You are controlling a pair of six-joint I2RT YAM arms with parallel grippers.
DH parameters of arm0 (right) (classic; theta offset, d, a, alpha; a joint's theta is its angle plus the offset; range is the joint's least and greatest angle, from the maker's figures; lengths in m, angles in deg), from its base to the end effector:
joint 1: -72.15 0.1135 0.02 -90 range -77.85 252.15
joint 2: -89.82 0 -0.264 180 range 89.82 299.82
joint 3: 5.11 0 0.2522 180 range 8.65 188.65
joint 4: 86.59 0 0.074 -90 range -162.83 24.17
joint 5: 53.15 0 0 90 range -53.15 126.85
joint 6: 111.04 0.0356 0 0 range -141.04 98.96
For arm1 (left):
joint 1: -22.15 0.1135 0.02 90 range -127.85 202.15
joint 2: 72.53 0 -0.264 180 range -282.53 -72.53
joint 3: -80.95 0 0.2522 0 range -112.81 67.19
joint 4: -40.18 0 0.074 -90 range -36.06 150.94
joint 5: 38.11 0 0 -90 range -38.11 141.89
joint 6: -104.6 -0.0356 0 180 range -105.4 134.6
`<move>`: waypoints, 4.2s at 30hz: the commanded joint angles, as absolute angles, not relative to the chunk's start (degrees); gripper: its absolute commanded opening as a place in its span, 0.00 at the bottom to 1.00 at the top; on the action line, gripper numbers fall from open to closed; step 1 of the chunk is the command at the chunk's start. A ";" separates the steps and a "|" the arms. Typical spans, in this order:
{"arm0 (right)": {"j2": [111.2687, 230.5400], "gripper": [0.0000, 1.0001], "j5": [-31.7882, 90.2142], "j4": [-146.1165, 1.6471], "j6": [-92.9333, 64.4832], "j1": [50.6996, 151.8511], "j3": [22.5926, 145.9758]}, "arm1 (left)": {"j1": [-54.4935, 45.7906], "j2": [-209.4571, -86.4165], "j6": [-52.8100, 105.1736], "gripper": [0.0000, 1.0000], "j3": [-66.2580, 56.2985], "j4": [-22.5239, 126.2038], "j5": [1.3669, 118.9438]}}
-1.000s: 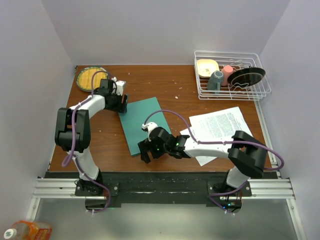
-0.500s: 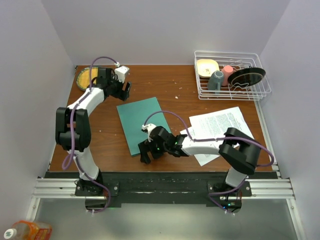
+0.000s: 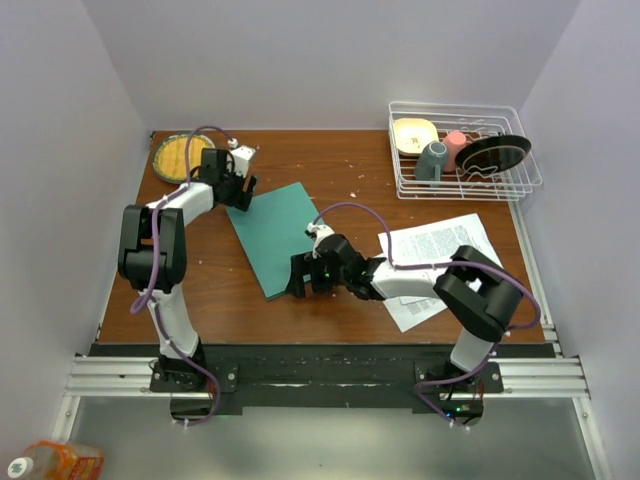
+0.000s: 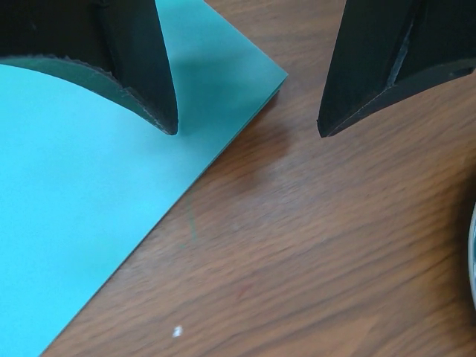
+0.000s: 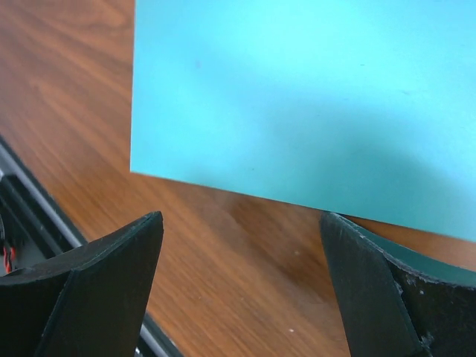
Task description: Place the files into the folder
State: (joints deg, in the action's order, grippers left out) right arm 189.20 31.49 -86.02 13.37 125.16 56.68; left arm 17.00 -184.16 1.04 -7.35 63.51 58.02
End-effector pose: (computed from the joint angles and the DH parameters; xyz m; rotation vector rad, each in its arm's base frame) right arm 0.2073 0.2807 0.1525 -0.4419 2.3606 0.8876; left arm 0.4219 -0.0418 0.1795 0.4367 2.3395 -0.0577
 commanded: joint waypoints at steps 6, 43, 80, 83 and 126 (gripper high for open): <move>191.25 0.91 38.96 -77.58 15.00 120.49 58.22 | 17.58 -179.50 1.33 0.80 -1.55 60.54 57.69; 188.52 0.74 21.74 -89.60 35.99 113.28 52.07 | 17.58 -170.35 3.62 0.75 9.18 68.09 65.87; 194.15 0.22 21.82 -111.60 43.30 113.19 51.00 | 16.79 -171.40 0.98 0.71 10.15 70.38 71.14; 194.94 0.00 23.14 -108.09 41.37 113.28 53.64 | 16.61 -171.32 0.80 0.70 10.15 70.99 72.37; 183.59 0.00 108.22 -99.44 -52.10 157.48 61.74 | 22.15 -165.26 13.02 1.00 -43.99 98.59 64.11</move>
